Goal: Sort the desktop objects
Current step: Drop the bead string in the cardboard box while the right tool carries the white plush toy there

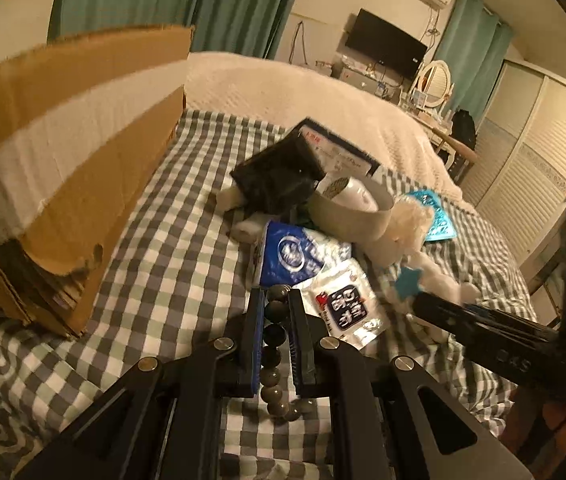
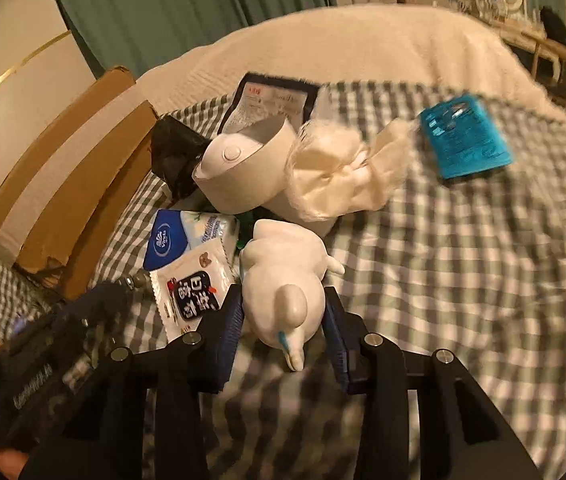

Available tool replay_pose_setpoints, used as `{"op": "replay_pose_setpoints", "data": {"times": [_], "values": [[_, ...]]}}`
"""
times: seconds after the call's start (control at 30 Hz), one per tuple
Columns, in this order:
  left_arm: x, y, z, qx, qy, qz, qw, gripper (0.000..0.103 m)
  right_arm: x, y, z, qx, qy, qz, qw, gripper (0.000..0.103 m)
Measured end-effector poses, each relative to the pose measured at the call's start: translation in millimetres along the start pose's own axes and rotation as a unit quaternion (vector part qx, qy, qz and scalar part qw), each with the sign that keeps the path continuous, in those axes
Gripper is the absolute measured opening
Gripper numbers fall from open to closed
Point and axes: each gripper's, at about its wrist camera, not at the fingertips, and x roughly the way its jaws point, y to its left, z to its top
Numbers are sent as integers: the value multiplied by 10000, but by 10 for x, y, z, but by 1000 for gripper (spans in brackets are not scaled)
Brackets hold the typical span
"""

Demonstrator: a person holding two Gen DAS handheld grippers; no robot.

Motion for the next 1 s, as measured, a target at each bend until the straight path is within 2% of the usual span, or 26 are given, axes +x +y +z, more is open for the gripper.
{"op": "replay_pose_setpoints", "data": {"times": [0.13,0.33,0.47,0.6,0.73,0.8,0.87,0.9,1.0], "values": [[-274,-76,75,30,-259,-85,9996,11,-351,-31,-54,-19,-144,-266,9995,38],[-1014,-221,340,243,-1124,-237,9931,11,-979,112,-28,-34,-456,-264,9986,38],[-1463,-180,616,250,-1634,-323,9857,11,-1386,421,156,-217,-727,-57,9971,38],[-1826,57,952,127,-2061,-159,9783,11,-1675,946,519,-521,-986,376,9930,38],[-2002,518,1302,-148,-2292,301,9728,11,-1665,1515,879,-721,-1020,870,9883,38],[-1962,789,1376,-385,-2252,587,9718,11,-1552,1794,1031,-819,-985,1068,9860,38],[-1791,1086,1396,-608,-2083,1050,9705,11,-1310,2082,1179,-852,-821,1242,9852,38],[-1681,1211,1374,-640,-1977,1167,9712,11,-1147,2205,1239,-843,-693,1301,9855,38],[-1396,1450,1296,-637,-1701,1284,9749,11,-730,2445,1344,-798,-360,1334,9872,38]]}}
